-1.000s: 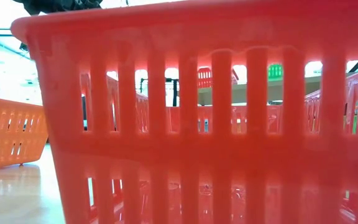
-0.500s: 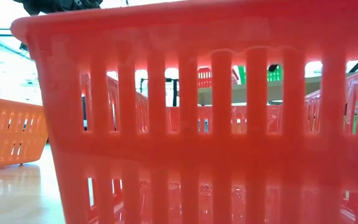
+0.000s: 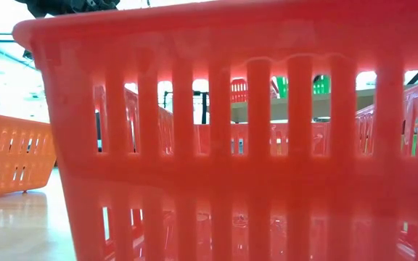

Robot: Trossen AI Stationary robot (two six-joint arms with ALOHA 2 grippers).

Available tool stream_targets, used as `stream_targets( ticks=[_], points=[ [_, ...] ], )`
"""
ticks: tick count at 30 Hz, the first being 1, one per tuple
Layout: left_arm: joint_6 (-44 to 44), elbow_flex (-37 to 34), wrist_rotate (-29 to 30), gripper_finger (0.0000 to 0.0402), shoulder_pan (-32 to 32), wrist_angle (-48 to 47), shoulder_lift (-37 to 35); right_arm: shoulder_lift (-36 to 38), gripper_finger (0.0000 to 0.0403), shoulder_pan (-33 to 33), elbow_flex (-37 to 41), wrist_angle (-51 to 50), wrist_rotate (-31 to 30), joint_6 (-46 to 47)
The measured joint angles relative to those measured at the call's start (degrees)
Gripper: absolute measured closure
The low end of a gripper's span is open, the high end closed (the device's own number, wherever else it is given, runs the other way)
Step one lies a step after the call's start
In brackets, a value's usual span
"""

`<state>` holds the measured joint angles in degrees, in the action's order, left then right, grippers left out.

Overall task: Stack baskets on shelf by color
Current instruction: Put the middle green bin on the shelf, then put the top orange bin on the shelf

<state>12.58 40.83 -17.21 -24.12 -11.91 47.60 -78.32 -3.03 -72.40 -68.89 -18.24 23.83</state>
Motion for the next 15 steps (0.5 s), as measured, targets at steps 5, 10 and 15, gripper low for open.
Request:
stream_targets(
  ticks=[5,10,15],
  points=[
    [0.07,0.00,-0.01,0.0378,0.00,0.02,0.00,0.02,0.0240,0.38,-3.14,-1.93,-0.04,1.97],
    [0.07,0.01,0.00,0.0381,-0.02,0.03,-0.01,0.07,0.0217,3.12,-11.09,-4.21,0.90,6.06],
    [-0.21,0.00,-0.72,0.0382,-0.02,-0.05,0.00,-0.50,0.0218,8.28,-14.34,-2.71,1.45,10.32]
  ],
)
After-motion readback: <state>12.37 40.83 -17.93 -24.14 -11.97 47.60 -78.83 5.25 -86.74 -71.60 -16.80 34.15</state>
